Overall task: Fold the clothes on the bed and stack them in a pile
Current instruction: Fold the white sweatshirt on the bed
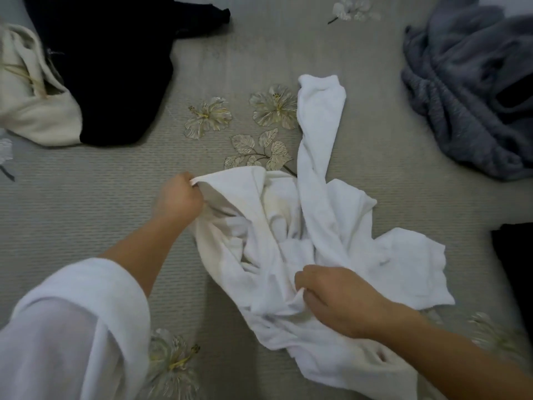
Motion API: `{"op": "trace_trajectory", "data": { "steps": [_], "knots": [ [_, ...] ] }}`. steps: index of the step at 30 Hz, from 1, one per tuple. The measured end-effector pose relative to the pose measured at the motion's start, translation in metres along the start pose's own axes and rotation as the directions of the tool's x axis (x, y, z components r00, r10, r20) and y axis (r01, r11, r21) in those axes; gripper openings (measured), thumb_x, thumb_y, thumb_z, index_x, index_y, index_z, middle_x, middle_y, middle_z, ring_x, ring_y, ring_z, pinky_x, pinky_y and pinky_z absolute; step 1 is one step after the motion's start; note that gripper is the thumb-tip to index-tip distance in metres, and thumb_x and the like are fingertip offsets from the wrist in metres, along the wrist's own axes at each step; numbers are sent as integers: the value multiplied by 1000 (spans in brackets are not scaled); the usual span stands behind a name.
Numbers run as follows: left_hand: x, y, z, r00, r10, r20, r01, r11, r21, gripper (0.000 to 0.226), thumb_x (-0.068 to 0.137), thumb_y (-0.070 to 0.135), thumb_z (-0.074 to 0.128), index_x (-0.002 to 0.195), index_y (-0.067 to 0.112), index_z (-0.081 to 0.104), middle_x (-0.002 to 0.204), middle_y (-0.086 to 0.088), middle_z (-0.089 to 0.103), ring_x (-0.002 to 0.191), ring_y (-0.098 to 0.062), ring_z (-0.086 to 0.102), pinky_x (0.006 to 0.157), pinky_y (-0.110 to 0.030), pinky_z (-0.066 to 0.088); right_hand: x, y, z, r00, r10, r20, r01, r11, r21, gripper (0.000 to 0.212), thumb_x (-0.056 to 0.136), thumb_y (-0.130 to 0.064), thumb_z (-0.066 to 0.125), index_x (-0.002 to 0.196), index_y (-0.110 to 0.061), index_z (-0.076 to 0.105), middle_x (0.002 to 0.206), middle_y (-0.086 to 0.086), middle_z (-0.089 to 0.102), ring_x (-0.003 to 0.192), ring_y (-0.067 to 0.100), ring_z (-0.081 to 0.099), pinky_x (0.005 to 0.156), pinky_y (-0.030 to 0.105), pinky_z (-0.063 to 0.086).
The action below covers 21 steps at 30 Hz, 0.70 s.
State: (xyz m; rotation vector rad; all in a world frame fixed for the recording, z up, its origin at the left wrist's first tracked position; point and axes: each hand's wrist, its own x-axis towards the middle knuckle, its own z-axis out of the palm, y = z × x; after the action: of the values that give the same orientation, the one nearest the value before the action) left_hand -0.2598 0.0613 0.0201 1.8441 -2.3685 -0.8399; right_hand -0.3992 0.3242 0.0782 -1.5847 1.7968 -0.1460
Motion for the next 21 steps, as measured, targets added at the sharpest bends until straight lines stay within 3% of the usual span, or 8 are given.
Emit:
{"op": "trace_trajectory", "data": {
  "steps": [3,6,8,10,13,18,20,21],
  "knots": [
    [-13,6,-41,982,-187,-23,178,961,-211,21,92,8,40,102,9,58,93,-16,58,85,-34,55,71,-42,49,-24,9,-41,987,134,-92,-127,989,79,13,86,-27,48,82,-16,52,77,-3,56,71,16,54,66,30,42],
    [-36,19,-93,928,-365,76,326,697,-639,25,95,8,38,105,17,60,105,-15,57,87,-34,57,59,-39,52,-56,7,-86,966,212,-151,-216,976,-10,36,71,-59,52,78,-25,43,77,-8,52,69,12,53,59,28,41],
    [-59,32,-127,916,-382,120,334,562,-757,28,96,7,36,106,17,60,104,-13,55,78,-27,56,52,-34,47,-77,1,-115,939,263,-222,-295,946,-130,47,71,-70,54,77,-24,47,78,-9,52,73,13,54,58,28,39],
    [-85,49,-161,925,-363,114,301,514,-803,29,96,6,33,106,16,59,102,-12,55,75,-22,56,49,-33,47,-98,-7,-146,915,253,-313,-312,938,-151,40,81,-58,59,68,-22,47,73,-4,51,78,24,58,58,33,34],
    [-125,80,-209,938,-338,78,239,466,-852,28,95,6,35,93,16,62,92,-10,58,75,-23,59,42,-30,51,-130,-16,-196,845,259,-467,-283,959,21,39,89,-32,59,59,-9,50,61,8,51,65,32,54,55,38,33],
    [-191,146,-277,987,-161,-23,48,420,-906,30,85,8,43,72,21,67,74,-6,64,67,-23,64,53,-33,55,-181,-20,-255,606,269,-749,-313,946,87,37,88,-21,59,56,-5,50,72,15,48,71,30,46,56,36,32],
    [-215,172,-300,994,-69,-82,-43,440,-897,22,85,11,47,75,17,66,73,-7,63,65,-22,64,49,-31,53,-191,-22,-268,547,381,-746,-307,920,244,35,92,-23,54,64,-2,55,73,18,55,68,32,51,59,39,40],
    [-225,184,-310,994,-31,-107,-82,453,-888,20,85,12,47,77,15,64,73,-7,63,64,-21,63,46,-29,52,-194,-25,-272,547,473,-691,-221,877,426,35,96,-22,49,67,-4,55,68,18,57,60,32,55,56,37,42]
  ]
}}
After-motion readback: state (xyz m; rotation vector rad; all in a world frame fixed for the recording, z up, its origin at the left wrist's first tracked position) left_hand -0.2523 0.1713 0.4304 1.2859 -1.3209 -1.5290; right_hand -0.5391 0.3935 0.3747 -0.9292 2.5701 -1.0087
